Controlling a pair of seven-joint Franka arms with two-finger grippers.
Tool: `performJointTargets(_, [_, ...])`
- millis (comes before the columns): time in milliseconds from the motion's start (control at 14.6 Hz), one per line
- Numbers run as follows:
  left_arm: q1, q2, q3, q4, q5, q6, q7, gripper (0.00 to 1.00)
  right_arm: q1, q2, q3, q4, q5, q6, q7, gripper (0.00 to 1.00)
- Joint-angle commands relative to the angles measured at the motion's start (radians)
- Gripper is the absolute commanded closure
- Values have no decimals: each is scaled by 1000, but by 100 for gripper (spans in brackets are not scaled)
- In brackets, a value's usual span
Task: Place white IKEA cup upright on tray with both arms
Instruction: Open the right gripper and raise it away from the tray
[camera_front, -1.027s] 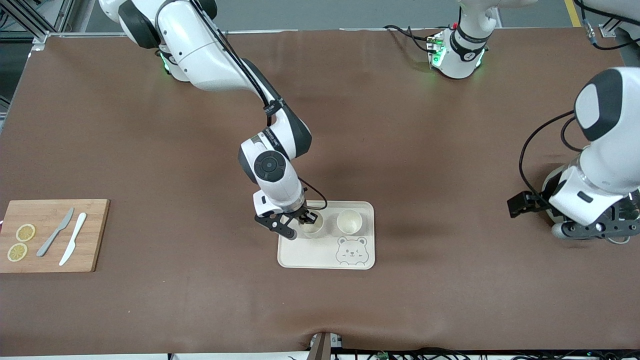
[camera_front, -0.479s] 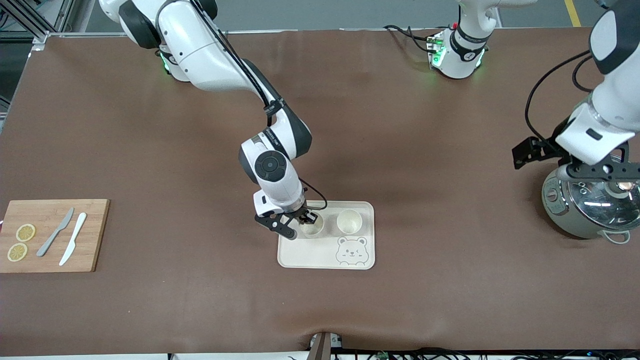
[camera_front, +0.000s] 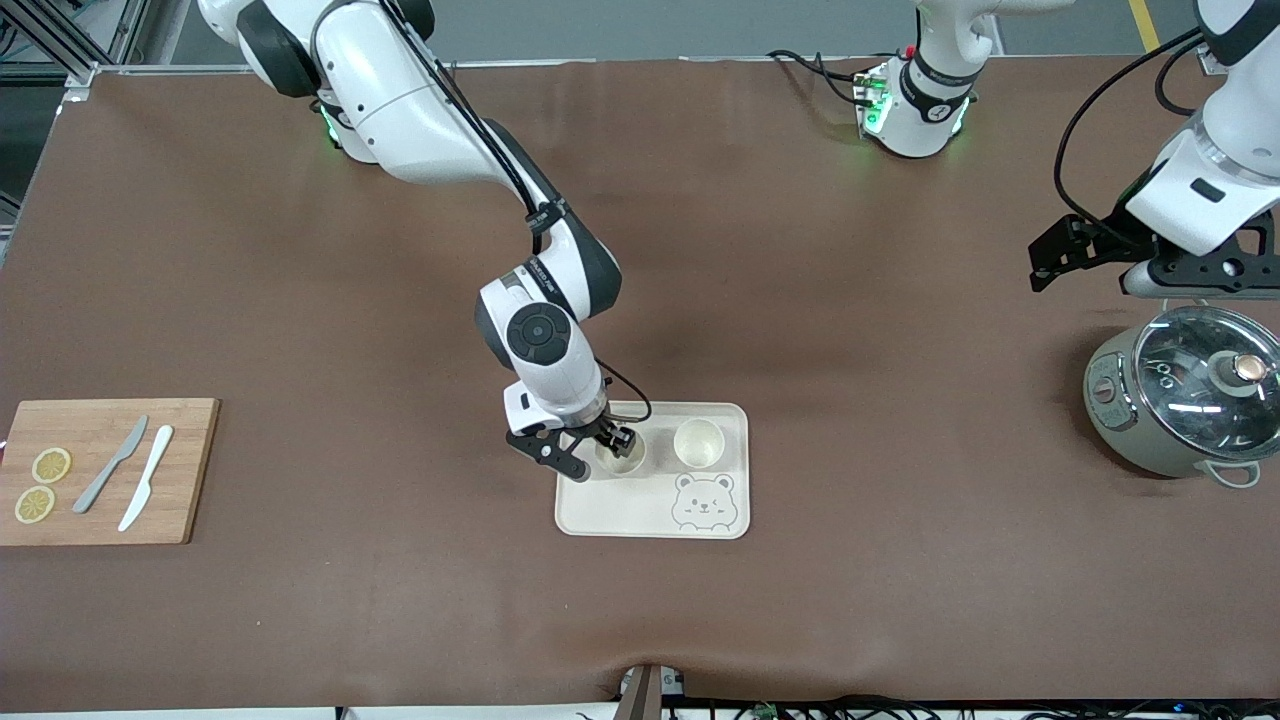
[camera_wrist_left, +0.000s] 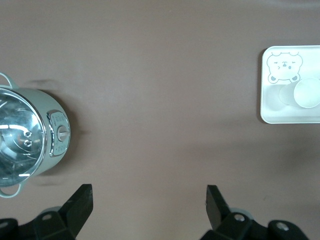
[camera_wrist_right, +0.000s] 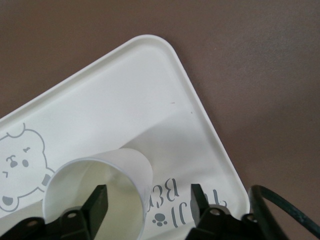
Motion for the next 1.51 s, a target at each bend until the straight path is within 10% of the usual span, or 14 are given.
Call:
performJointTargets(0, [16,-7,18,16,-21,3,69,0,-14,-23,0,26,-14,-54,-40,0])
performJointTargets(616, [-75,-4,139,6,-61,-18,160,0,-97,-506,4,-58,4,-637,-220,0])
performJointTargets(1095, [-75,-7,138,1,-59,-20,143,0,-232,-943,-2,-495,-16,-651,-520,0])
performJointTargets(1437, [-88,-134,135,-100,-27,-12,148,0,-502,-1065,-2,-606,-45,-687,-923,0])
